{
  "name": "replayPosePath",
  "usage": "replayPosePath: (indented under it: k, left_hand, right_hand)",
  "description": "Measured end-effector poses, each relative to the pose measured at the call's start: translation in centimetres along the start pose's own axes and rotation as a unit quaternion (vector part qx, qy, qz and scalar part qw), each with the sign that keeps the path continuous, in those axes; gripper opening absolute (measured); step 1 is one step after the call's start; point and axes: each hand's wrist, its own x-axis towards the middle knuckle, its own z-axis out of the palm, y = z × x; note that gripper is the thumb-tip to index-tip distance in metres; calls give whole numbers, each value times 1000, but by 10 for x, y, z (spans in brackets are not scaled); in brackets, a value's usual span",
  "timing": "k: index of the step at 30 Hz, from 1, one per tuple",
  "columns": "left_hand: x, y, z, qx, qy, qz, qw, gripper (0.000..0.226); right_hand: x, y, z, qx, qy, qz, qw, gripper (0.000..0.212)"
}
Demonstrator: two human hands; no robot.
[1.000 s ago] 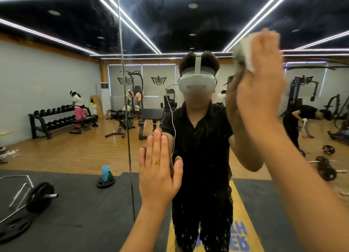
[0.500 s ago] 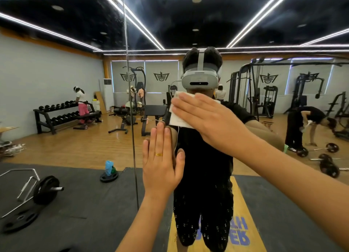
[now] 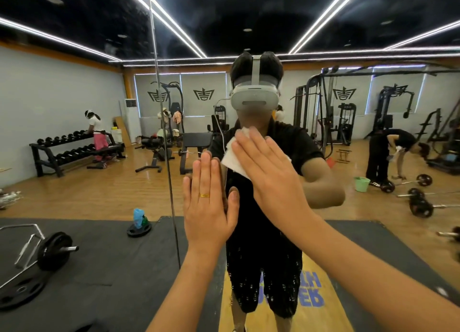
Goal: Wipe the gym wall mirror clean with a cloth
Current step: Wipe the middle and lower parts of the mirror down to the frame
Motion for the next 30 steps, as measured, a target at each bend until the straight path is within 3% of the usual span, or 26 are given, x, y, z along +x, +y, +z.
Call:
replayPosePath:
  k: [3, 8, 11, 15, 18, 23, 25, 30]
  left_hand:
    - [1, -4, -5, -26, -8, 2, 1000, 62]
    - [12, 10, -31, -202, 0, -53, 978, 50]
    - [18, 20, -49, -249, 10, -57, 967, 48]
    - [27, 26, -57, -233, -18, 8, 972, 45]
    - [23, 26, -54, -216, -48, 39, 975, 44]
    - [7, 29, -48, -219, -90, 18, 971, 48]
    - [3, 30, -47, -196, -96, 19, 976, 50]
    - [-2, 44, -45, -80, -75, -1, 994, 68]
  right_hand:
    - [14, -4, 0, 9, -3, 19, 1000, 57]
    - [0, -7, -4, 18, -42, 27, 999, 57]
    - [-8, -14, -4, 28, -53, 40, 997, 67]
    - [-17, -23, -12, 119, -90, 67, 987, 87]
    - [-24, -28, -19, 201, -135, 89, 966, 94]
    - [-43, -23, -37, 359, -189, 154, 901, 96]
    - [-59, -19, -41, 345, -171, 162, 908, 90]
    - [-103, 12, -56, 160, -105, 141, 971, 73]
